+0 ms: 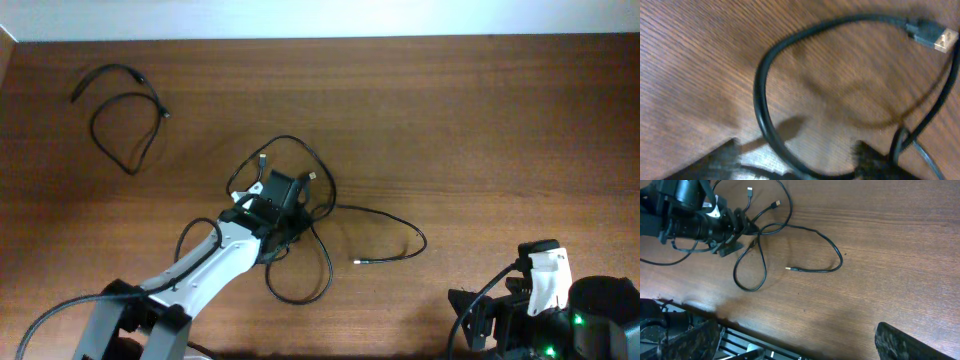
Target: Untangle cables
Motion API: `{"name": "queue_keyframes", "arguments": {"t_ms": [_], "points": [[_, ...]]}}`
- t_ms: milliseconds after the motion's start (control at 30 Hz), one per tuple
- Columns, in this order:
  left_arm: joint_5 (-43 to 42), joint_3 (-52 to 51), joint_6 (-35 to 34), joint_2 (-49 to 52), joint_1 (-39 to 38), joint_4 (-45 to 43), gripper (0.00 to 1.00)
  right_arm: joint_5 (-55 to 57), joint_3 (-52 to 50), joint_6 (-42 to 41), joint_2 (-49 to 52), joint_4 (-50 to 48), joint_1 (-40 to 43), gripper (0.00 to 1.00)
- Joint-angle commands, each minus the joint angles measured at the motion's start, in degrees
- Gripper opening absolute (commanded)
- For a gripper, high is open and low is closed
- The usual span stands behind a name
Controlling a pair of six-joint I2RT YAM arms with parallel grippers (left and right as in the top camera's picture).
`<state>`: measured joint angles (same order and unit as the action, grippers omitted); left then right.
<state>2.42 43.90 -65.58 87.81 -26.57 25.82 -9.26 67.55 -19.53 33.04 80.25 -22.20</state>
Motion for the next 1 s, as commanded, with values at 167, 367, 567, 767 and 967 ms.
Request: {"name": "queue_keyframes", "arguments": {"t_ms": [167,367,567,767,967], "points": [[6.75,3.58,18.08,-5.97,2.32,-7.34,0.00,0.50,0.24,-0.50,-0.07,0.04,-0.24,0.99],[10.97,4.24,45.57,-15.37,6.60,-12.59,0.00,0.50,0.02,-0.52,-0.04,-0.28,-0.24,0.99],[11.13,4.66,51.39,-16.41,19.71,-27.91,0.00,0.52,0.00,-0.94,-0.04,-0.28,-0.24,0.99],[10.25,21.40,51.41,-16.41,33.70,-30.58,0.00,2.05,0.00,-0.94,-0.04,-0.35,-0.24,0.98],[5.95,44.09,62.36,-16.44,34.62,-7.61,0.00,2.45,0.00,-0.96,-0.04,-1.22,-0.24,0.98]]}}
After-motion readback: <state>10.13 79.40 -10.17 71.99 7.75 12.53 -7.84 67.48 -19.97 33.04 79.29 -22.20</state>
